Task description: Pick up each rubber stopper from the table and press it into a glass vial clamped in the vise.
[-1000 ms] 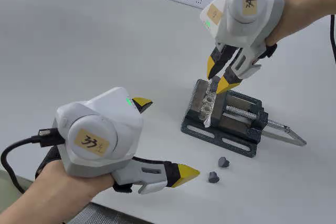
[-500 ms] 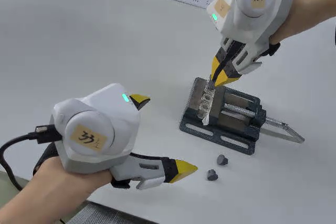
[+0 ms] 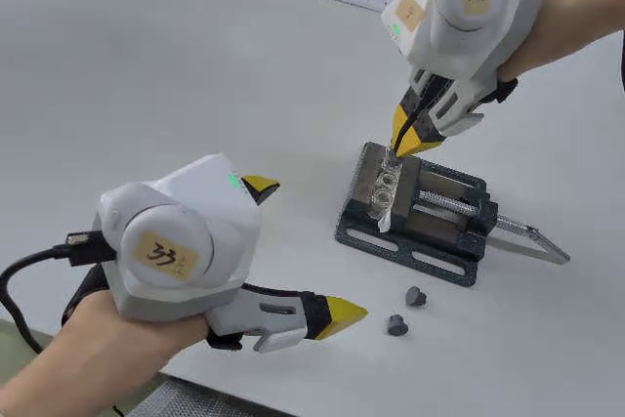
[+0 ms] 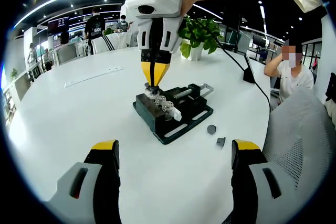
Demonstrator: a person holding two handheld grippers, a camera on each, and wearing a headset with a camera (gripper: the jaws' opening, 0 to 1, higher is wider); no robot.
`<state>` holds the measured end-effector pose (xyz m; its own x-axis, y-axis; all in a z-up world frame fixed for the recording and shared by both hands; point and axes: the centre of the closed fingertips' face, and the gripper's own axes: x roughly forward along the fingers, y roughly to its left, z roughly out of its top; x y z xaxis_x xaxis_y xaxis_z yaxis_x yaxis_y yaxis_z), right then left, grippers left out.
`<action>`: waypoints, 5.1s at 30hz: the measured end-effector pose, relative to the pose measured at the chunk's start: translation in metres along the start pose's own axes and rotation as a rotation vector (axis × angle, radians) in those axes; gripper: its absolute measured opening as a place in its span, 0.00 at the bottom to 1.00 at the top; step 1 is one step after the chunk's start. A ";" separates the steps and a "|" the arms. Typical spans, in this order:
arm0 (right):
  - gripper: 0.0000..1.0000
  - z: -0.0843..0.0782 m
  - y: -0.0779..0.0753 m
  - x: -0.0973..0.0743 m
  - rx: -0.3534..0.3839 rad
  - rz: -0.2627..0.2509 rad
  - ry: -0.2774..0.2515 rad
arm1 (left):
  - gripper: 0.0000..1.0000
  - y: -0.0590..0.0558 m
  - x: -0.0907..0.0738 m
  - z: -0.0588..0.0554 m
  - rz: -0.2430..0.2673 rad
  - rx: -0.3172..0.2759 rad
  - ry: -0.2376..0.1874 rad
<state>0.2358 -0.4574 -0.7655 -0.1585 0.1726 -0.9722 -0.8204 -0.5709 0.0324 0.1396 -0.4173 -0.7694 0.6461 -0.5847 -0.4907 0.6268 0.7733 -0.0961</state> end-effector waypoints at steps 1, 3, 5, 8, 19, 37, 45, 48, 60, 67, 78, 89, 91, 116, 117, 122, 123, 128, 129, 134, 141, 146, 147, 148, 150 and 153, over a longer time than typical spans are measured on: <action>0.00 0.001 0.001 0.000 -0.007 -0.004 0.006 | 0.87 0.000 0.000 -0.001 -0.001 -0.002 0.002; 0.00 0.001 0.000 0.001 0.003 -0.011 0.022 | 0.87 0.000 0.001 -0.002 -0.002 -0.003 0.004; 0.00 0.001 0.000 0.002 -0.002 -0.012 0.031 | 0.87 0.000 0.001 -0.003 -0.004 -0.005 0.006; 0.00 -0.001 -0.002 0.002 0.021 -0.011 0.033 | 0.87 0.000 0.001 -0.004 -0.002 -0.009 0.005; 0.00 -0.002 -0.003 0.001 0.048 0.001 -0.003 | 0.86 0.002 0.003 -0.005 -0.004 -0.009 0.009; 0.00 -0.001 -0.002 0.000 0.021 0.020 0.011 | 0.86 -0.001 0.003 -0.004 -0.009 -0.011 0.009; 0.00 -0.001 -0.002 0.001 0.040 0.017 0.010 | 0.86 0.000 0.004 -0.006 -0.007 -0.016 0.013; 0.00 -0.001 -0.002 0.001 0.058 0.018 0.009 | 0.85 0.000 0.004 -0.006 -0.008 -0.016 0.012; 0.00 0.001 0.001 0.003 0.072 0.016 0.035 | 0.85 0.000 0.007 -0.006 -0.010 -0.023 0.008; 0.00 0.002 0.001 0.004 0.053 0.015 0.069 | 0.85 0.002 0.006 -0.007 -0.005 -0.029 0.009; 0.00 0.002 -0.001 0.006 0.047 0.028 0.101 | 0.84 0.001 0.008 -0.006 0.000 -0.034 0.007; 0.00 -0.002 -0.001 0.006 0.091 -0.012 0.033 | 0.84 0.003 0.005 -0.007 0.009 -0.039 0.008; 0.00 -0.002 -0.001 0.006 0.092 -0.007 0.033 | 0.84 0.003 0.005 -0.006 0.010 -0.038 0.007; 0.00 -0.001 0.001 0.007 0.197 -0.047 0.103 | 0.83 0.008 0.003 0.001 0.022 -0.023 -0.008; 0.00 0.000 -0.001 0.007 0.192 -0.050 0.107 | 0.83 0.008 0.003 0.001 0.020 -0.022 -0.006; 0.00 0.000 0.000 0.008 0.227 -0.050 0.133 | 0.83 0.007 0.004 0.002 0.020 -0.021 -0.007; 0.00 0.001 0.002 0.008 0.223 -0.052 0.142 | 0.83 0.008 0.004 0.002 0.021 -0.021 -0.009; 0.00 0.000 0.001 0.007 0.244 -0.051 0.145 | 0.82 0.007 0.005 0.002 0.016 -0.023 -0.007; 0.00 0.000 0.001 0.007 0.258 -0.049 0.144 | 0.82 0.006 0.005 0.002 0.014 -0.022 -0.005; 0.00 -0.001 0.001 0.006 0.272 -0.062 0.129 | 0.82 0.007 0.005 0.006 0.013 -0.018 -0.010; 0.00 -0.002 0.001 0.004 0.248 -0.072 0.091 | 0.82 0.007 0.004 0.012 0.014 -0.009 -0.015; 0.00 -0.002 0.001 0.004 0.233 -0.079 0.059 | 0.82 0.007 0.003 0.011 0.014 -0.003 -0.013; 0.00 -0.002 0.002 0.004 0.230 -0.081 0.056 | 0.82 0.007 0.003 0.011 0.014 -0.004 -0.012; 0.00 -0.002 0.001 0.004 0.223 -0.080 0.051 | 0.82 0.007 0.002 0.012 0.015 -0.003 -0.013; 0.00 -0.003 0.000 0.004 0.224 -0.079 0.048 | 0.82 0.008 0.002 0.012 0.016 -0.003 -0.011; 0.00 -0.004 -0.002 0.005 0.210 -0.076 0.047 | 0.82 0.009 0.001 0.012 0.019 -0.004 -0.011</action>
<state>0.2386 -0.4584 -0.7710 -0.0703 0.1681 -0.9833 -0.9261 -0.3773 0.0017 0.1507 -0.4138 -0.7605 0.6625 -0.5724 -0.4832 0.6126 0.7852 -0.0901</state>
